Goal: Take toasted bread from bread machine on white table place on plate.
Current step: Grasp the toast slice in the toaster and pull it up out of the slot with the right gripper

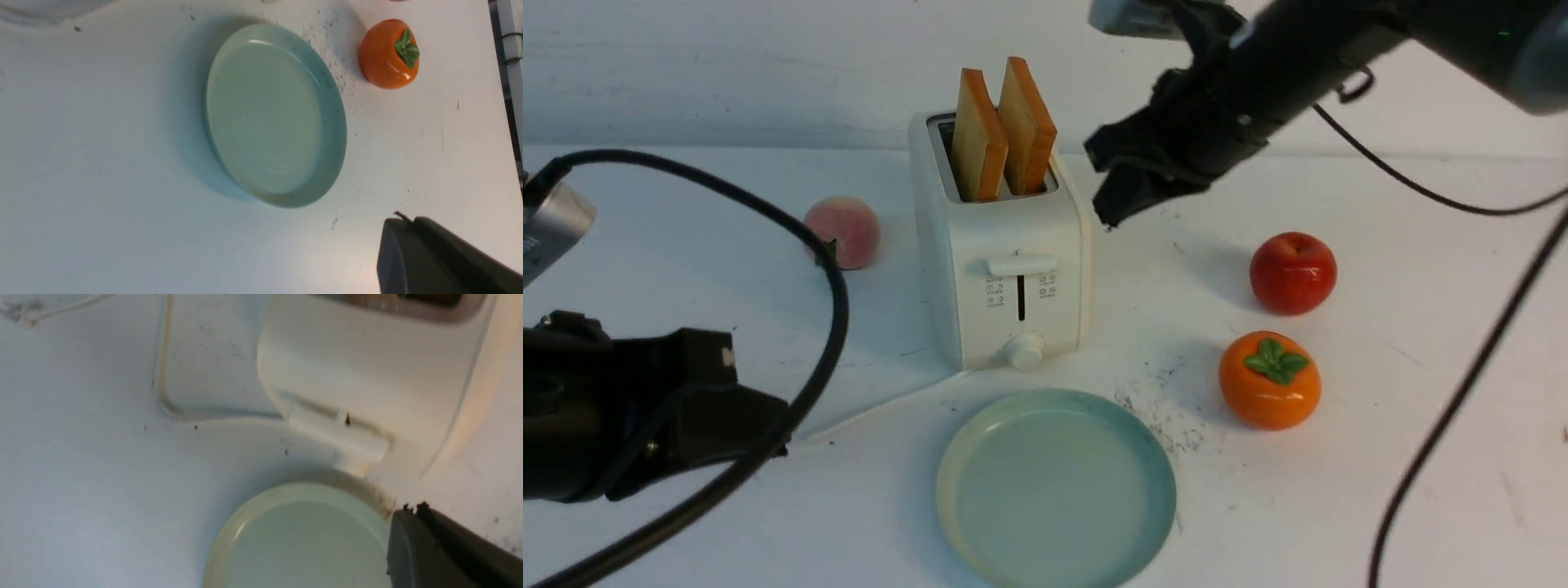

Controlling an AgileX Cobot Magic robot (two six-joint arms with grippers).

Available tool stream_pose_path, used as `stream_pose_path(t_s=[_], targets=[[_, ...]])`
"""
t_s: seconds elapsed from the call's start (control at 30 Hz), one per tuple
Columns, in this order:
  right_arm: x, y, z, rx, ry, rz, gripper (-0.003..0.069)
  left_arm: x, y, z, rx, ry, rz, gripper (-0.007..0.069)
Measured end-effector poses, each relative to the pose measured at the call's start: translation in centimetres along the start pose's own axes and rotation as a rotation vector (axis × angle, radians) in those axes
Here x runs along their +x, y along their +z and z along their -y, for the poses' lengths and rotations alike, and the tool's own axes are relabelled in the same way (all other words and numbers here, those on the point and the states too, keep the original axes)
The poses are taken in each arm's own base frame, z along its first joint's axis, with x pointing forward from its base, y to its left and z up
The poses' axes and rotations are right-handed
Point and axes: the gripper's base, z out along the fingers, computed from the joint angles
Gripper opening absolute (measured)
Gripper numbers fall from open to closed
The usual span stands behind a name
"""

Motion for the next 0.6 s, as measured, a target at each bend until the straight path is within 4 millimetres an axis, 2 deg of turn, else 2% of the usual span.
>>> stream_pose_path(t_s=[0.17,0.33,0.37,0.43,0.5,0.6], targets=[[-2.8,0.3,-0.2,0.020,-0.031,0.057,0.0041,-0.2,-0.1,-0.2,-0.033,0.035,0.007,-0.0014],[-3.9,-0.3,-0.2,0.045,-0.053,0.123,0.0165,-0.1,-0.1,-0.2,-0.041,0.041,0.006,-0.0014],[-4.2,-0.2,-0.2,0.043,-0.052,0.152,0.0220,-0.1,-0.1,-0.2,-0.041,0.041,0.006,-0.0014],[-4.5,0.0,-0.1,0.040,-0.049,0.183,0.0267,-0.1,-0.1,-0.3,-0.041,0.042,0.006,-0.0014],[-4.7,1.0,0.4,0.043,-0.040,0.215,0.0359,-0.1,-0.1,-0.3,-0.041,0.042,0.006,-0.0014],[-4.8,2.6,1.1,0.051,-0.028,0.236,0.0429,-0.1,-0.1,-0.3,-0.042,0.042,0.000,-0.0014]])
